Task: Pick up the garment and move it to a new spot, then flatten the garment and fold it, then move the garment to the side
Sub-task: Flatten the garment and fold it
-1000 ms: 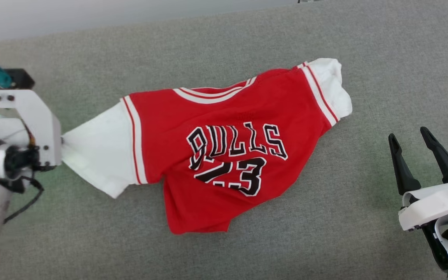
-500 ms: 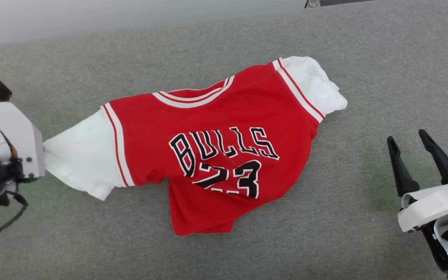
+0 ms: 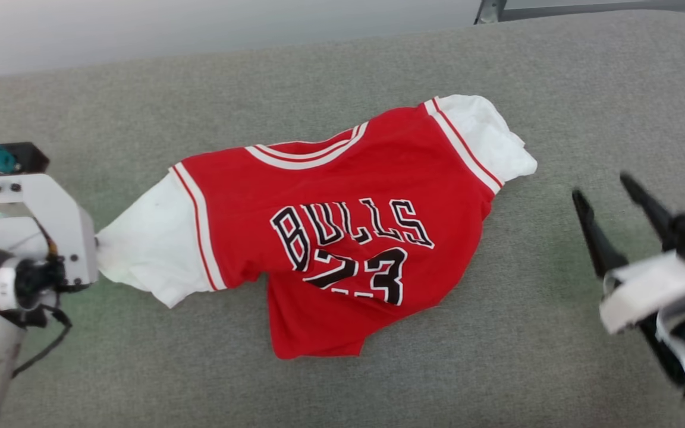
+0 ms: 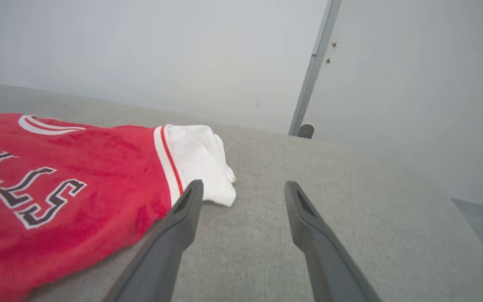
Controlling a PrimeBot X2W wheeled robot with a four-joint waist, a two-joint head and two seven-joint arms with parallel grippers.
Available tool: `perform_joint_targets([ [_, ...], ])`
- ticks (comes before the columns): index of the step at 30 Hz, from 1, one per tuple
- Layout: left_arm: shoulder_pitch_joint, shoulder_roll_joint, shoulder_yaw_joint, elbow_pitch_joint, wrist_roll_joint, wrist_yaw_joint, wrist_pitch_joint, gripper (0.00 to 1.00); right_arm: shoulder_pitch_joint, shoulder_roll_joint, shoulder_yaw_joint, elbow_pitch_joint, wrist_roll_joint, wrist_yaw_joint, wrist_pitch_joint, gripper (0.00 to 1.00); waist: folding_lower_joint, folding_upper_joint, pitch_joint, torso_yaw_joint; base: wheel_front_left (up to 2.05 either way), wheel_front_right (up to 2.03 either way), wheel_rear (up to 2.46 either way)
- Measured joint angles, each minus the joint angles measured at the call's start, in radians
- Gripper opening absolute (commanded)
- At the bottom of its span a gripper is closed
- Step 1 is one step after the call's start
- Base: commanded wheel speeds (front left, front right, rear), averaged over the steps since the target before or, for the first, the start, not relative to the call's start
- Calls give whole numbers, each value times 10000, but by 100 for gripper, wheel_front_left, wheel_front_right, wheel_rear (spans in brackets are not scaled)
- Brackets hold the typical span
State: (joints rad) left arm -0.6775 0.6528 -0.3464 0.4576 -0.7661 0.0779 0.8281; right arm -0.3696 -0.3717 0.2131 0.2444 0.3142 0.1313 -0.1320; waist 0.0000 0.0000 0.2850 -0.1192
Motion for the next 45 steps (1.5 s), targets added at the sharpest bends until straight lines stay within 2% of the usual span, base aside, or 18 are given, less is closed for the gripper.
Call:
perform_joint_targets([
  [5, -170, -380, -261, -12, 10, -81, -12, 0, -1299, -727, 930, -92, 838, 0, 1400, 100, 0, 0, 2, 240, 0, 0, 0],
  [12, -853, -1147, -696, 73, 157, -324, -196, 0, -3002, -1958, 2318, 454, 2694, 2, 3764, 100, 0, 0, 147, 823, 0, 0, 0],
  [20, -1575, -1871, -1116, 428, 291, -736, -604, 0, -4581, -2671, 3141, 1726, 4286, 0, 5430, 100, 0, 0, 591, 1544, 0, 0, 0],
  [30, -2413, -2608, -1442, 1110, 391, -1281, -1202, 0, -6059, -2865, 4040, 3254, 5154, 0, 6995, 100, 0, 0, 1353, 2370, 0, 0, 0],
  [38, -2937, -3005, -1582, 1778, 370, -1590, -1599, 0, -6906, -2700, 4610, 4209, 5480, -10, 7948, 100, 0, 0, 1760, 2847, 0, 0, 0],
  [39, -3002, -3032, -1599, 1856, 364, -1645, -1615, 0, -6986, -2690, 4681, 4284, 5507, -10, 8025, 70, 0, 0, 1782, 2880, 0, 0, 0],
  [40, -3054, -3049, -1607, 1950, 349, -1664, -1651, 0, -7070, -2683, 4729, 4357, 5570, -10, 8027, 0, 0, 0, 1800, 2903, 0, 0, 0],
  [45, -3248, -3131, -1613, 2437, 169, -1824, -1743, 0, -7313, -2504, 5064, 4539, 5818, -10, 7896, 0, -1, 0, 1745, 2891, 0, 0, 0],
])
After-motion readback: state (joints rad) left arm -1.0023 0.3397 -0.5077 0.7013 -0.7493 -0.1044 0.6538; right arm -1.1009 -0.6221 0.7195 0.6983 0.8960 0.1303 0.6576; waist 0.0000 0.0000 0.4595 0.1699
